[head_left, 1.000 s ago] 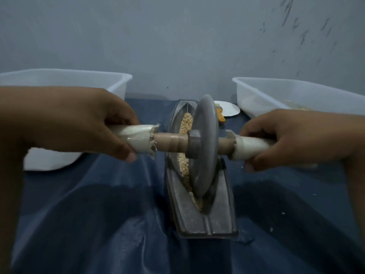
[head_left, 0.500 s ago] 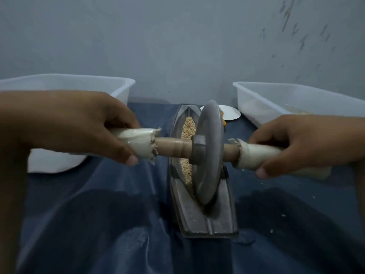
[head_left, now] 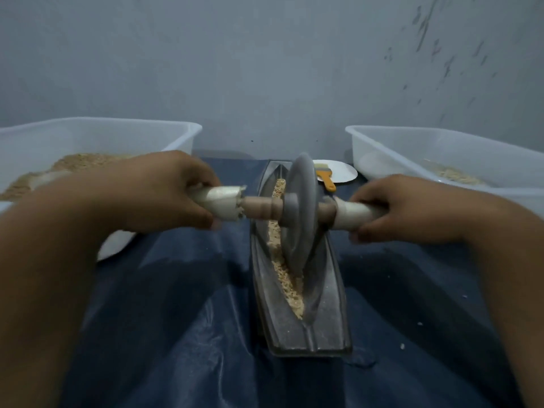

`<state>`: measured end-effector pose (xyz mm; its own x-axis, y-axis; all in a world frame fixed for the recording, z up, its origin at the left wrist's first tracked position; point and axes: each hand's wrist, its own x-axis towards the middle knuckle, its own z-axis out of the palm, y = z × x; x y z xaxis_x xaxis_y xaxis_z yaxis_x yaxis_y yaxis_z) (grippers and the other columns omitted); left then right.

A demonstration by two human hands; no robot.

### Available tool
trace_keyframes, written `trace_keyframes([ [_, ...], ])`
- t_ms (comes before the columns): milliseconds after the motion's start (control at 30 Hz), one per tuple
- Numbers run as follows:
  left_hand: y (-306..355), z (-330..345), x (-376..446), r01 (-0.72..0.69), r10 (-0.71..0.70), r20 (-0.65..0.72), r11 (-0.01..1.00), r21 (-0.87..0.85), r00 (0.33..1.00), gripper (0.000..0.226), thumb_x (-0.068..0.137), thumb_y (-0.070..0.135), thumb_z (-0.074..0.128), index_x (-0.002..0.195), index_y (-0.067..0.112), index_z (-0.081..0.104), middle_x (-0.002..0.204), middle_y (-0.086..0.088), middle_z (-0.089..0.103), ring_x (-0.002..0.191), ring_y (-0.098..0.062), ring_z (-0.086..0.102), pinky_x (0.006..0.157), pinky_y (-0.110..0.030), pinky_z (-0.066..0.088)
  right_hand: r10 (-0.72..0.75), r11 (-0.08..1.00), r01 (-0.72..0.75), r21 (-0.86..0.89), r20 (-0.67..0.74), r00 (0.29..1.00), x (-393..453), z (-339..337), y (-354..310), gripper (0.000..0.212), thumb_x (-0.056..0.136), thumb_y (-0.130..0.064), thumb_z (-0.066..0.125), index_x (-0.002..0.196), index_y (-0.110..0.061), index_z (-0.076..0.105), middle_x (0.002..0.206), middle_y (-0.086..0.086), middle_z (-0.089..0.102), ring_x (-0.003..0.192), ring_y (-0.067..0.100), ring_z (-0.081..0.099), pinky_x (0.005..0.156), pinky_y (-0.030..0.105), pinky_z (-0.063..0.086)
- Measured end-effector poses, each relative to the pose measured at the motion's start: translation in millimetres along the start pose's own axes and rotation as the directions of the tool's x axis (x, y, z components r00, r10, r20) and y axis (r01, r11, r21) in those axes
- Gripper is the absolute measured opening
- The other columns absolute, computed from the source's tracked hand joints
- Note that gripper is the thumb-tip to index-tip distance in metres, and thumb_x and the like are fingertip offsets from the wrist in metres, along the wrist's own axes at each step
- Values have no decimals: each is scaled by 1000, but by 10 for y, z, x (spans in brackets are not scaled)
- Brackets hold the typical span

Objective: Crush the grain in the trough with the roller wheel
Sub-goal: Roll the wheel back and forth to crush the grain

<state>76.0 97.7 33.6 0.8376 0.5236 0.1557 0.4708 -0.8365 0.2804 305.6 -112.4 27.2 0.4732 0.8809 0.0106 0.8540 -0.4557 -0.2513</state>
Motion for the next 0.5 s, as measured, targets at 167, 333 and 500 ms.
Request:
trace_keyframes([
  [167, -107, -198, -170, -58, 71, 219, 996, -67, 973, 66, 34, 87, 64, 91, 54, 66, 70, 19, 67, 62, -1, 62, 65, -36, 52, -83, 996, 77, 33, 269, 960, -259, -227, -27, 55, 50, -78, 69, 95, -48, 66, 80, -19, 68, 71, -2, 63, 66, 25, 45],
  [333, -12, 34, 32, -17, 14, -73, 999, -30, 997, 34, 58, 56, 76, 89, 45, 68, 75, 14, 66, 68, -5, 59, 65, -31, 47, -25, 1000, 26, 15, -98, 995, 79, 111, 2, 26, 71, -45, 79, 90, -33, 66, 76, -7, 64, 66, 7, 59, 61, 31, 46],
  [500, 63, 204, 96, -8, 10, -202, 1000, 9, 979, 25, 74, 38, 78, 95, 36, 64, 83, 13, 61, 75, -3, 53, 59, -24, 36, 9, 1000, -4, 29, -150, 989, 201, 239, 10, 23, 79, -37, 76, 94, -26, 60, 85, -2, 61, 72, 11, 56, 60, 29, 42],
])
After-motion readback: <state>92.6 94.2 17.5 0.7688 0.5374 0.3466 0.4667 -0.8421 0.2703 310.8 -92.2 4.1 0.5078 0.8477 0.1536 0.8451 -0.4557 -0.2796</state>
